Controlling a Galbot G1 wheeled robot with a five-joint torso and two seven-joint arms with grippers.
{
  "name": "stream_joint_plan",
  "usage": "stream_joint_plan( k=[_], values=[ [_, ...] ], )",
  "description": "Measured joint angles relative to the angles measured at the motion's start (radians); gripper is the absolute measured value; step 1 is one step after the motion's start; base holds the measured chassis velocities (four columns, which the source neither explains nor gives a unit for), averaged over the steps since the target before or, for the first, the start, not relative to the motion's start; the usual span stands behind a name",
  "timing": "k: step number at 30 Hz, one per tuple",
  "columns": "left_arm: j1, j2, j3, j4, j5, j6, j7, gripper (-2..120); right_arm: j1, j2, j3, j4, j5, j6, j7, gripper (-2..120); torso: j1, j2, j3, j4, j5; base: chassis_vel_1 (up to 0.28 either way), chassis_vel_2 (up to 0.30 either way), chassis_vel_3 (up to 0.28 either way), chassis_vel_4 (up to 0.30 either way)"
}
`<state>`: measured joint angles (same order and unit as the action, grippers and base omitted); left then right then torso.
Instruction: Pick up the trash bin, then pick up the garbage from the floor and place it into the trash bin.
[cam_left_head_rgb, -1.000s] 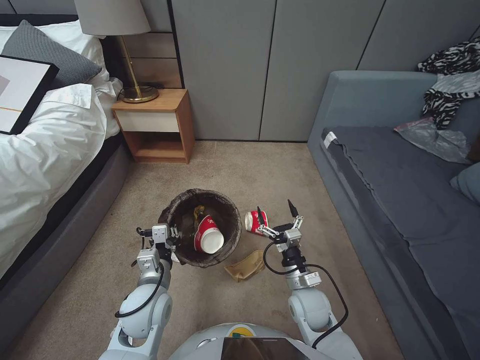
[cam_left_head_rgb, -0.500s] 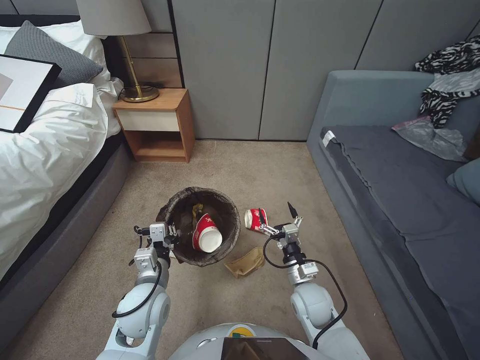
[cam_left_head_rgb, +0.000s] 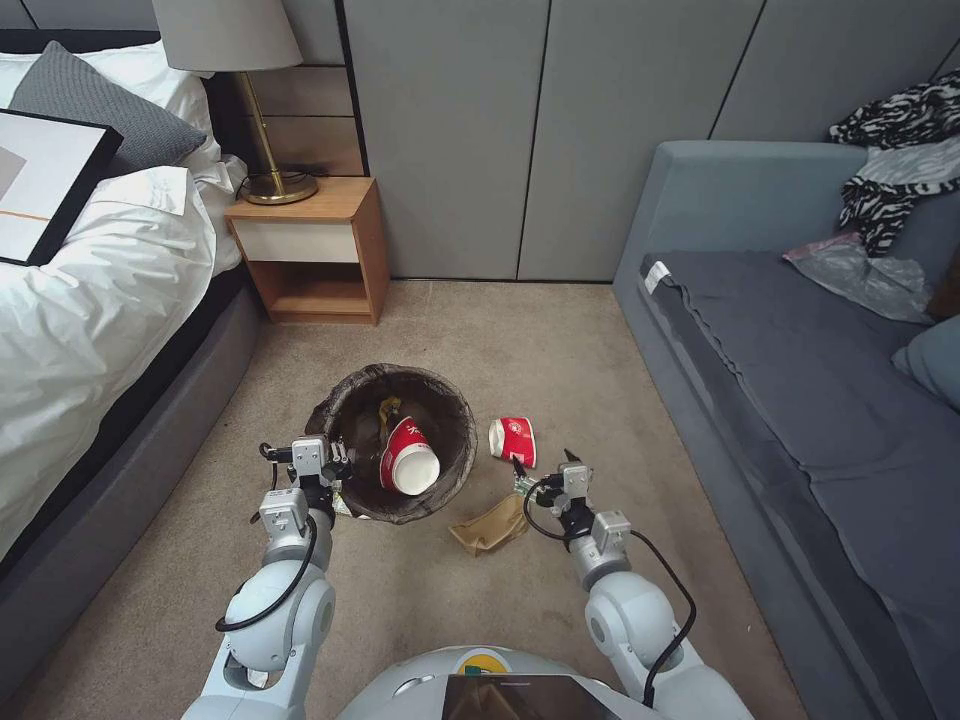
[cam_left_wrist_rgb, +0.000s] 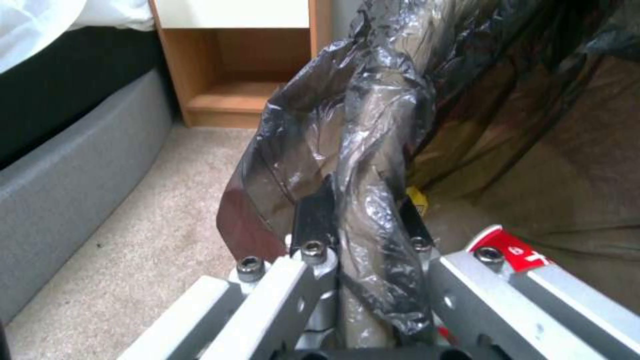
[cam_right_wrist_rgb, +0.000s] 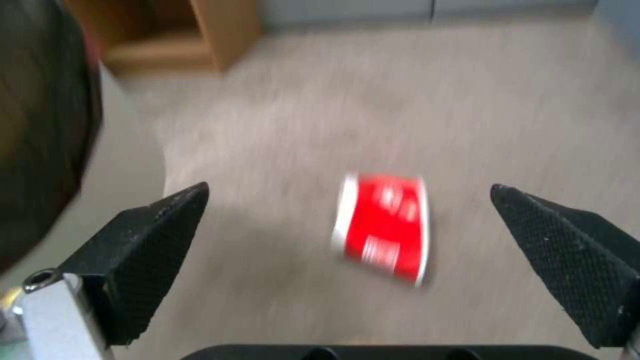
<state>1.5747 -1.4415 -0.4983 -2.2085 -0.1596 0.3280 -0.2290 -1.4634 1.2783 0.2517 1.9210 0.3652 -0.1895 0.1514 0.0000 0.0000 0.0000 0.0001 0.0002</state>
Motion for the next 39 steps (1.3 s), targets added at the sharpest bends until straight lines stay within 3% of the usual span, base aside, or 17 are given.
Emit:
stream_joint_plan(
  k=[3,10,24,39],
  values=[
    [0.001,-0.003,0.0,-0.001,0.001,0.0,0.0,3,0.024,-0.054,-0.022,0.003,0.144,-0.145,0.044,100,0.0,0.0,0.0,-0.0002,0.0,0.0,0.0,0.0,0.0],
    [0.0,-0.014,0.008,0.005,0.011,-0.001,0.0,3,0.083,-0.105,-0.079,-0.075,0.244,-0.239,0.089,100,0.0,0.0,0.0,-0.0001,-0.0001,0.0,0.0,0.0,0.0],
    [0.005,-0.02,0.017,0.018,0.04,-0.002,0.002,3,0.22,-0.019,-0.146,-0.341,0.317,-0.239,0.039,100,0.0,0.0,0.0,-0.0001,-0.0003,0.0,0.0,0.0,0.0],
    [0.011,-0.027,0.022,0.024,0.055,-0.003,0.003,3,0.315,0.049,-0.162,-0.516,0.283,-0.183,0.019,100,0.0,0.0,0.0,-0.0001,-0.0003,0.0,0.0,0.0,0.0]
  ],
)
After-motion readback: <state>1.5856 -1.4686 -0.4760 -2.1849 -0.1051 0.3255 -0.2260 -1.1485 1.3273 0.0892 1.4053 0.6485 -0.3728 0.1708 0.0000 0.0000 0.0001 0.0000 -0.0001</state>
